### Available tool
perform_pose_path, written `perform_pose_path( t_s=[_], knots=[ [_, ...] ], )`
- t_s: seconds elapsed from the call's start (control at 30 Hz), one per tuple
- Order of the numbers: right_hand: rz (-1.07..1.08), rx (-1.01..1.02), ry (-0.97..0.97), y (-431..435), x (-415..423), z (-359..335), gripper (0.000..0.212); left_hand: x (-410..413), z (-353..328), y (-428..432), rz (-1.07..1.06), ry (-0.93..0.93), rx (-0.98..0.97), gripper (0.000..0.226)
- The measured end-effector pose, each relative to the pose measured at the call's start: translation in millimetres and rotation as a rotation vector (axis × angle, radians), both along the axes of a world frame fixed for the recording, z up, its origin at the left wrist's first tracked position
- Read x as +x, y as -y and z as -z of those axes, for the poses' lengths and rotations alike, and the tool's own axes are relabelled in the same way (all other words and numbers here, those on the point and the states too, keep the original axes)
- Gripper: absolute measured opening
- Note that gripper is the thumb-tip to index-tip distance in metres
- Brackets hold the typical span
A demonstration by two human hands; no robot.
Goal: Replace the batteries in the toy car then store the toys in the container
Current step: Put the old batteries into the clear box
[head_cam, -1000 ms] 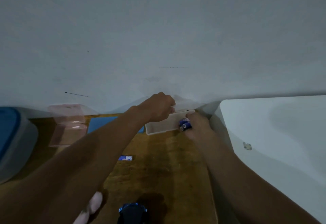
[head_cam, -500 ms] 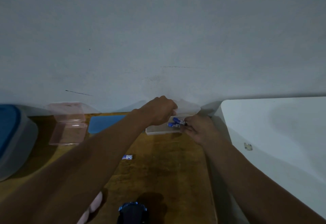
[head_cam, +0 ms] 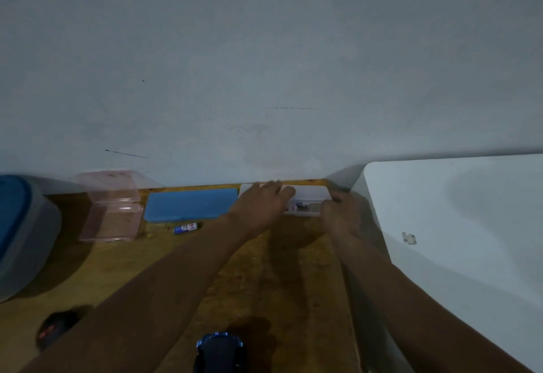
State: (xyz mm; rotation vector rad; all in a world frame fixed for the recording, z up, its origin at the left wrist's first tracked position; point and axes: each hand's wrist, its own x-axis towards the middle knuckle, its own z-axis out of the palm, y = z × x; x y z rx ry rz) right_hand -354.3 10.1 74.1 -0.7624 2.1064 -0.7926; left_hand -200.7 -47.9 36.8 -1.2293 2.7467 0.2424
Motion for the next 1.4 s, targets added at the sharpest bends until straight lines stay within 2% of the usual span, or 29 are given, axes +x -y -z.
perform_pose_path(
  t_s=[0.1,0.3,0.47,0.67,0.8,1.0,1.2,1.4],
  knots=[
    [0.053,0.010,0.014,1,-1,5,0.027,0,12,-7,-0.036,0.001,-0.018,0.041],
    [-0.076,0.018,-0.073,4,-8,18,0.030,1,18,-10,-0.071,-0.066,0.016,0.054],
    [-0.109,0.015,-0.116,8,-11,26,0.028,-1,25,-10,-0.122,-0.124,0.021,0.049],
    [-0.094,-0.012,-0.127,11,-12,32,0.025,-5,28,-14,-0.162,-0.108,0.026,0.047],
    [-0.113,0.012,-0.135,10,-12,31,0.023,-7,25,-14,-0.204,-0.122,0.107,0.046],
    [-0.193,0.049,-0.163,4,-12,20,0.028,-1,9,-16,-0.201,-0.128,0.107,0.049],
    [-0.227,0.046,-0.152,-33,-7,-1,0.030,18,-18,-60,-0.354,-0.347,0.198,0.042],
    [-0.409,-0.005,-0.042,-93,13,-13,0.023,50,-37,-126,-0.613,-0.568,0.185,0.040]
  ],
)
